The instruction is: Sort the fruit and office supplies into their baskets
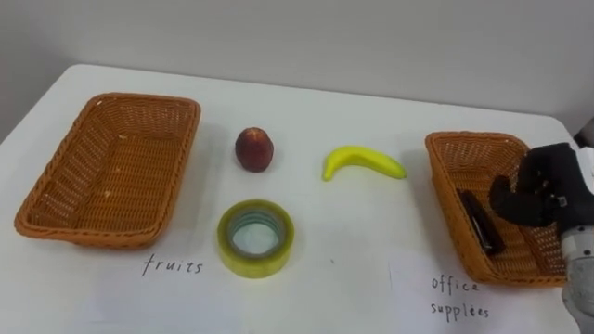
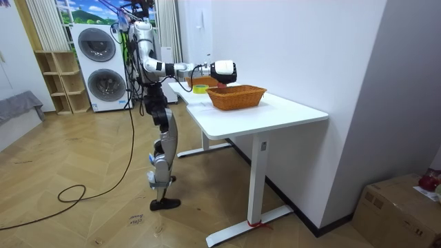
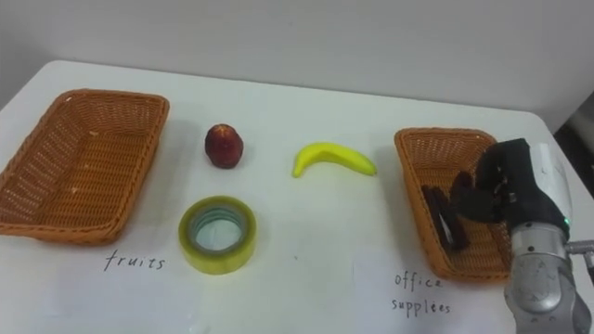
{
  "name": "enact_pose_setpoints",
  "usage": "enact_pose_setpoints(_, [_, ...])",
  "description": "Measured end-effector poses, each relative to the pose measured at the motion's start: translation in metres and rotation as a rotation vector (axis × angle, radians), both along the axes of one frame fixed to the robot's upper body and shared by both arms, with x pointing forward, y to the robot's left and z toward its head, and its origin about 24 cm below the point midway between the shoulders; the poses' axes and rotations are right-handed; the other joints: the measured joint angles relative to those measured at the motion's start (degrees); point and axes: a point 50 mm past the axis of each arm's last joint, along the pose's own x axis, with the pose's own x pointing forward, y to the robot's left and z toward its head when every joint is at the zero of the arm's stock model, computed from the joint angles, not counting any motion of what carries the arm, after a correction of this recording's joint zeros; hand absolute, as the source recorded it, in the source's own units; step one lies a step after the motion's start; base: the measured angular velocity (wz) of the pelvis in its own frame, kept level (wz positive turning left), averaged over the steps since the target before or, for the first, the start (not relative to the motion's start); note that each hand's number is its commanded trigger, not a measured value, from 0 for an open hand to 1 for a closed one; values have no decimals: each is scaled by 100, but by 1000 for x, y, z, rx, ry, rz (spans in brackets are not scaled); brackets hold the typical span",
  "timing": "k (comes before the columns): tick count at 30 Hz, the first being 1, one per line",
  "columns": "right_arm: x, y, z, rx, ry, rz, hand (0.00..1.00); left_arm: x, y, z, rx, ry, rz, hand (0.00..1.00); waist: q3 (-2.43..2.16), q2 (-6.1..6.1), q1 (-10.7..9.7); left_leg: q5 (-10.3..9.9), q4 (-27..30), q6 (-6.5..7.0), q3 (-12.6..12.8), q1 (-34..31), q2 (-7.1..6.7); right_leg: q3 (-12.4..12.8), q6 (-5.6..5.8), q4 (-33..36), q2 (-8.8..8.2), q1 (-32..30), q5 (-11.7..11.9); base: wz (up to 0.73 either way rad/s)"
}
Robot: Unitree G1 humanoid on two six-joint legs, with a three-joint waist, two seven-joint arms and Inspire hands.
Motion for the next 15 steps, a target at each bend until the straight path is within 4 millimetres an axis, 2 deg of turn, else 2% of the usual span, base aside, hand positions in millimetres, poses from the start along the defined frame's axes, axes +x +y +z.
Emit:
enact_pose_setpoints(1, [0,0,0,0,0,0,51,0,0,0,0,0,0,0,0,0,-6,0,-2,0,0,0,0,-2,0,0,0,0,0,0])
enact_pose_setpoints(2, [0,0,-1,0,2,-1,15,0,0,0,0,0,0,0,0,0,-18,0,-3,0,-1,1,0,-3,0,2,0,1,0,0])
enact_pose_setpoints(3, [-1,-1,-1,1,6,-2,1,0,0,0,0,1,0,0,0,0,-30,0,-4,0,-1,2,0,-3,0,2,0,1,0,0])
enact_pose_setpoints(15, [-3,-2,-5,2,23,-9,0,-1,0,0,0,3,1,0,3,11,-107,0,-33,0,4,5,1,2,0,10,0,1,0,0])
